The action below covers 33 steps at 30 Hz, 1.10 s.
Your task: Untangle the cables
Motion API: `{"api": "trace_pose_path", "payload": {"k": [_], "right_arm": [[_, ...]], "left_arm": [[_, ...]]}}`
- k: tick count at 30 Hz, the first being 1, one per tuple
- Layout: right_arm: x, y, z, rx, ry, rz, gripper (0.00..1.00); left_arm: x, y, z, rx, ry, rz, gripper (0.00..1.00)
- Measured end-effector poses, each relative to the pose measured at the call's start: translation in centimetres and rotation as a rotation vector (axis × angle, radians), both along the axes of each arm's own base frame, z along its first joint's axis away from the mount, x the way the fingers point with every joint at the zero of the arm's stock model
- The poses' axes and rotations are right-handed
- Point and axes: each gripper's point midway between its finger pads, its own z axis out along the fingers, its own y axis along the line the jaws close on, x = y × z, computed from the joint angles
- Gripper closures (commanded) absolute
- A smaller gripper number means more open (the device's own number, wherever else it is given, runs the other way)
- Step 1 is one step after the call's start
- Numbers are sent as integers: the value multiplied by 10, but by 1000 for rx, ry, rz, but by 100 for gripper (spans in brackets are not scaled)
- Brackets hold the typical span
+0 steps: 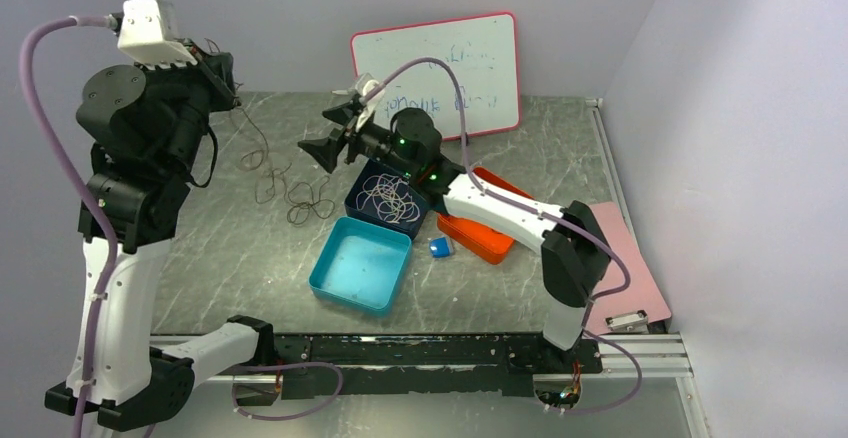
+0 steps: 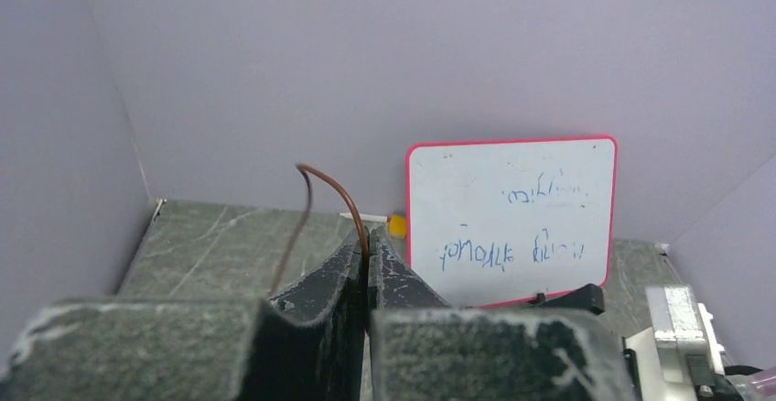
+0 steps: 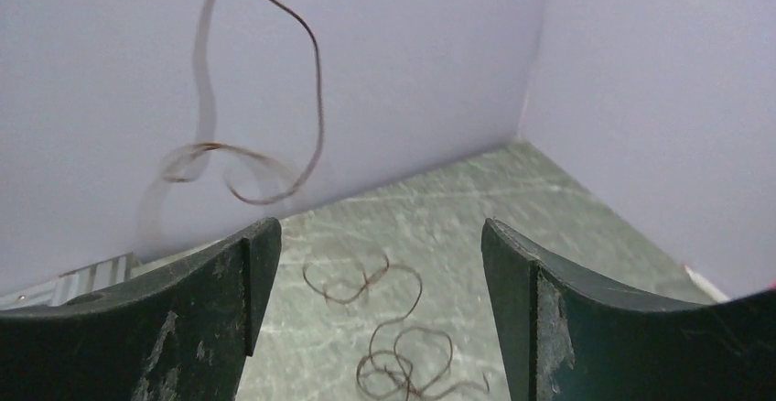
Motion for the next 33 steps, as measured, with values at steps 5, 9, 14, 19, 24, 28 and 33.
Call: {"api": "trace_pose_path", "payload": {"k": [5,9,14,19,24,28,33], "right_arm": [[-8,28,18,28,-77,94,16],[-20,52,26,39,-124,167,17],[-32,78,27,45,-151,228,17],[-37,89,19,40,-141,255,16],[-31,89,16,42,-121,224,16],[-27,83,9,38,-97,185,16],[-24,78,5,37,-88,153,15]], "left_arm": [[-4,1,7,8,-12,-5,93],[1,-4,-2,16,14,-23,93],[5,-9,-17,25,53,-41,93],[7,-11,-31,28,83,-51,93],[8,-16,-41,20,105,-72,93],[7,-19,-48,14,117,-86,93],[7,-23,-51,-1,122,-106,93]]}}
